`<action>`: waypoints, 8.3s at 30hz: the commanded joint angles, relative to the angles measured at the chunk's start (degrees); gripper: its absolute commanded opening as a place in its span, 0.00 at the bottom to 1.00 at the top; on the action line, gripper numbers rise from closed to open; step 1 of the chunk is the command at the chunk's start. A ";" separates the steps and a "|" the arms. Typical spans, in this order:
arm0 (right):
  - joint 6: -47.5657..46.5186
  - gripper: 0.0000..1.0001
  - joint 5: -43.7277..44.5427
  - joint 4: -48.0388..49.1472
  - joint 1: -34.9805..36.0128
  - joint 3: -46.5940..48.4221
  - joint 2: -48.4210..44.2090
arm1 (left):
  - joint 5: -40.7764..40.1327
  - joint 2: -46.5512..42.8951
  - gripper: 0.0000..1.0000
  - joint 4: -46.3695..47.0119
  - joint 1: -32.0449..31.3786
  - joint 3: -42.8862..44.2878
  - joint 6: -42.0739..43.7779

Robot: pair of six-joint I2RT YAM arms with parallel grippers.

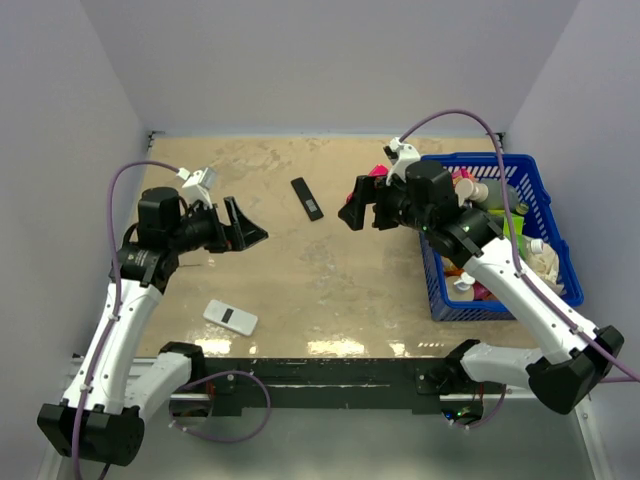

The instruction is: Unload the batteries from the remote control

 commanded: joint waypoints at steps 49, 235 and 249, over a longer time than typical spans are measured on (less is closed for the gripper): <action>-0.78 0.98 -2.42 3.72 0.26 -7.95 -14.33 | -42.88 3.69 0.87 -14.94 2.41 -25.66 -42.12; 2.83 0.88 10.13 37.73 29.35 -23.25 14.93 | 15.04 10.90 0.01 21.80 -3.92 -15.21 -6.70; 2.30 0.31 10.76 37.38 29.62 -26.40 15.73 | 10.74 14.41 0.17 17.67 -3.39 -12.57 -3.63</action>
